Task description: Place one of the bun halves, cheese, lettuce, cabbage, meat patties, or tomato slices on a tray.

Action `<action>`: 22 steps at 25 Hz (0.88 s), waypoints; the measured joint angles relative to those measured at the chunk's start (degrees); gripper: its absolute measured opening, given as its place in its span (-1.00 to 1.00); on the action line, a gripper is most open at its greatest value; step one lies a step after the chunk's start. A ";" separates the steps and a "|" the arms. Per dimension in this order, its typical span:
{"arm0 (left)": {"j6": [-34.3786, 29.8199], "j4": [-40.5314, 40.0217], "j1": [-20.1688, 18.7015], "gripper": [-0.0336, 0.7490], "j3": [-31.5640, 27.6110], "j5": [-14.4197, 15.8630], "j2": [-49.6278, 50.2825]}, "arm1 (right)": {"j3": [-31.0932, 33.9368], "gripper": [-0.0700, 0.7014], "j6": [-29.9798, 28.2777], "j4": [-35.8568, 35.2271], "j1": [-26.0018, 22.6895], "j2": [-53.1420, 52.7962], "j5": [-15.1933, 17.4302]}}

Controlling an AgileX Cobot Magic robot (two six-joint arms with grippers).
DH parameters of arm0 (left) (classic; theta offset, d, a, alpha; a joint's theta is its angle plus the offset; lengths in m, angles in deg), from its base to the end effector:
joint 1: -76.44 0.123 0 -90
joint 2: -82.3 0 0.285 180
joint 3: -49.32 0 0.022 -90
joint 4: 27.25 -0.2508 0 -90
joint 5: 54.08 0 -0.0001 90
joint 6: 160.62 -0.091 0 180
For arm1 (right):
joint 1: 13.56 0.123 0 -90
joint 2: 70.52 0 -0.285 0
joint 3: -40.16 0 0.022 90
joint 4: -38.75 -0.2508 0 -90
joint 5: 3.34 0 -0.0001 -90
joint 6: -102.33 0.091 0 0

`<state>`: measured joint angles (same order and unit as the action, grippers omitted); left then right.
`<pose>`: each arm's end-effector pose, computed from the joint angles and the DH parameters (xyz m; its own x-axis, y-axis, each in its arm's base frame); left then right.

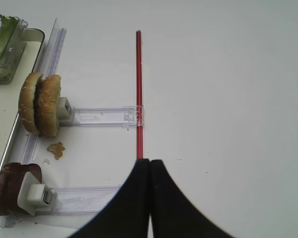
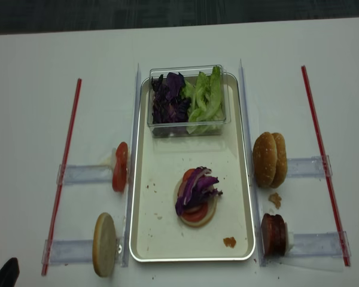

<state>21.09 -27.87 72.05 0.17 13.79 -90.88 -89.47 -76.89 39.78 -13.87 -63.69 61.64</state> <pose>-0.0118 0.0018 0.2647 -0.5568 0.0169 -0.8305 0.0539 0.9984 -0.0158 -0.0071 -0.0014 0.2627 -0.5324 0.0089 -0.8464 0.0224 0.9997 -0.0036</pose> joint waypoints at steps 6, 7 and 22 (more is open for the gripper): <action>0.00 0.00 0.00 0.15 0.00 0.00 0.00 | 0.00 -0.78 0.00 0.00 0.00 0.00 0.00; 0.00 0.00 0.00 0.15 0.00 0.00 0.00 | 0.00 -0.78 0.00 0.00 0.00 0.00 0.00; 0.00 -0.28 0.00 0.15 0.00 0.00 0.00 | 0.00 -0.78 0.45 -0.12 0.00 0.00 0.00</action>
<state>21.09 -28.15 72.05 0.17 13.79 -90.88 -89.47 -76.45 39.66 -13.87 -63.69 61.64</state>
